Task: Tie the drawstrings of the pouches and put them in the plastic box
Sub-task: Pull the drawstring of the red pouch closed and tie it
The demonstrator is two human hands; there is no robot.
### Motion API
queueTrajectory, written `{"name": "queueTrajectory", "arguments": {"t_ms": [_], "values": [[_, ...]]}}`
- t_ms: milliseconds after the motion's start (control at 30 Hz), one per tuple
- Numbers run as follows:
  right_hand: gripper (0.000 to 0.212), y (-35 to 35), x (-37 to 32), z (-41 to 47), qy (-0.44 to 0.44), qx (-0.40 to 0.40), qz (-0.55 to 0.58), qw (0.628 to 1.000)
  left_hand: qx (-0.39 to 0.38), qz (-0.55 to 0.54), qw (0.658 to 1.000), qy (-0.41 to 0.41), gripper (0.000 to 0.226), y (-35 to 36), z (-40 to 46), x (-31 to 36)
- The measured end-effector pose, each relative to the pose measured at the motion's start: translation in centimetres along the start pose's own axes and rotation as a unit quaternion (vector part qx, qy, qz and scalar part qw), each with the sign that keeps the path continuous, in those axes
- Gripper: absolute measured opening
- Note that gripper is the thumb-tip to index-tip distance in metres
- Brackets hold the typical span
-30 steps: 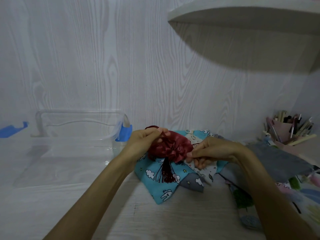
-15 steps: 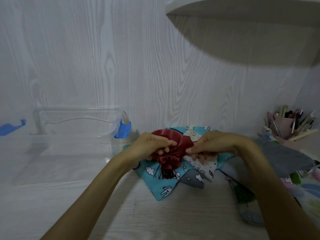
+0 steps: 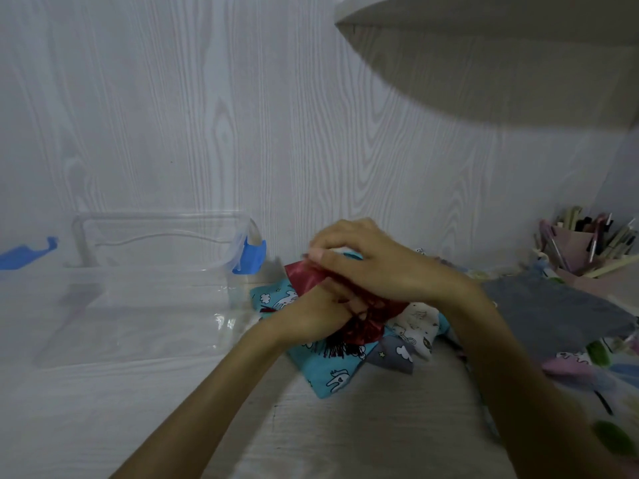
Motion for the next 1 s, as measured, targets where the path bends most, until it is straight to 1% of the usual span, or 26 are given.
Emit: {"name": "queueTrajectory", "arguments": {"t_ms": [33, 67, 100, 133, 167, 200, 233, 267, 300, 333, 367, 400, 433, 467, 567, 633, 667, 733, 767, 800, 833, 900, 933, 967, 1000], "values": [[0.032, 0.8, -1.1, -0.3, -0.025, -0.04, 0.022, 0.999, -0.002, -0.004, 1.0, -0.004, 0.027, 0.1, 0.0, 0.0], [0.036, 1.2, -1.6, -0.5, -0.027, -0.065, 0.046, 0.996, -0.007, -0.017, 1.0, -0.013, 0.03, 0.3, 0.0, -0.4], [0.041, 1.0, -1.6, -0.4, -0.021, -0.06, 0.067, 0.996, -0.008, -0.036, 0.999, -0.029, 0.036, 0.4, -0.2, -0.7], [0.047, 0.2, -0.9, -0.1, -0.009, -0.026, 0.094, 0.995, -0.007, -0.058, 0.997, -0.045, 0.04, 0.4, -0.2, -1.1], [0.054, -1.2, 0.2, 0.1, 0.021, 0.032, 0.129, 0.991, -0.007, -0.087, 0.995, -0.057, 0.039, 0.5, -0.3, -1.2], [0.058, -2.5, 2.1, 0.2, 0.069, 0.098, 0.151, 0.981, -0.011, -0.111, 0.992, -0.058, 0.038, 0.6, -0.3, -1.3], [0.059, -3.7, 4.0, -0.1, 0.127, 0.154, 0.133, 0.971, -0.016, -0.131, 0.99, -0.055, 0.039, 0.7, -0.3, -1.3], [0.058, -4.3, 5.7, -0.3, 0.185, 0.172, 0.081, 0.964, -0.018, -0.14, 0.989, -0.05, 0.039, 0.6, -0.2, -1.3], [0.06, -4.0, 7.1, -0.4, 0.237, 0.146, 0.028, 0.96, -0.018, -0.145, 0.988, -0.045, 0.038, 0.5, -0.2, -1.3], [0.064, -3.0, 8.5, -0.5, 0.279, 0.09, -0.007, 0.956, -0.017, -0.146, 0.988, -0.042, 0.037, 0.5, -0.2, -1.4], [0.066, -1.8, 9.4, -0.6, 0.309, 0.032, -0.025, 0.95, -0.017, -0.147, 0.988, -0.04, 0.036, 0.5, -0.2, -1.4], [0.063, -0.8, 9.9, -0.8, 0.327, -0.014, -0.034, 0.944, -0.017, -0.144, 0.989, -0.038, 0.036, 0.4, -0.1, -1.4], [0.055, -0.2, 9.9, -0.9, 0.332, -0.042, -0.034, 0.942, -0.019, -0.138, 0.99, -0.036, 0.036, 0.5, -0.2, -1.3], [0.048, 0.2, 9.9, -0.9, 0.331, -0.053, -0.023, 0.942, -0.022, -0.126, 0.991, -0.032, 0.035, 0.5, -0.2, -1.2], [0.032, 0.0, 10.2, -0.5, 0.32, -0.022, 0.041, 0.946, -0.023, -0.104, 0.994, -0.025, 0.035, 0.4, -0.3, -1.1], [0.025, -0.3, 10.4, -0.3, 0.313, 0.003, 0.102, 0.944, -0.006, -0.114, 0.993, -0.019, 0.034, 0.0, -0.2, -1.2], [0.023, -0.1, 10.6, -0.3, 0.314, 0.012, 0.148, 0.938, 0.009, -0.13, 0.991, -0.019, 0.034, -0.5, -0.1, -1.3], [0.022, 0.2, 10.9, -0.4, 0.327, 0.026, 0.258, 0.909, 0.038, -0.17, 0.984, -0.022, 0.033, -1.3, 0.0, -1.4], [0.022, 0.0, 10.9, -0.5, 0.327, 0.042, 0.291, 0.898, 0.044, -0.182, 0.982, -0.025, 0.032, -1.7, -0.1, -1.5], [0.021, -0.5, 10.9, -0.6, 0.322, 0.065, 0.29, 0.899, 0.046, -0.184, 0.981, -0.028, 0.031, -1.9, -0.1, -1.5], [0.021, -1.2, 10.7, -0.7, 0.314, 0.09, 0.252, 0.911, 0.045, -0.179, 0.982, -0.035, 0.032, -2.1, -0.1, -1.7], [0.022, -3.0, 9.8, -0.8, 0.289, 0.143, 0.124, 0.938, 0.053, -0.172, 0.982, -0.05, 0.033, -2.3, -0.2, -2.1], [0.022, -3.6, 9.2, -0.9, 0.277, 0.157, 0.102, 0.942, 0.062, -0.175, 0.981, -0.057, 0.032, -2.5, -0.2, -2.3], [0.022, -3.6, 8.8, -0.8, 0.269, 0.153, 0.133, 0.942, 0.07, -0.183, 0.979, -0.062, 0.031, -2.6, -0.3, -2.5], [0.02, -2.9, 8.6, -0.6, 0.266, 0.125, 0.214, 0.932, 0.078, -0.194, 0.976, -0.066, 0.03, -2.7, -0.3, -2.6]]}}
Point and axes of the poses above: each hand's wrist, its own z-axis towards the middle knuckle, its own y-axis out of the palm, x = y × z, the point moved 10 cm from there along z, towards the middle knuckle, and after that the axes turned 11 degrees about y, right-handed, at the moved point
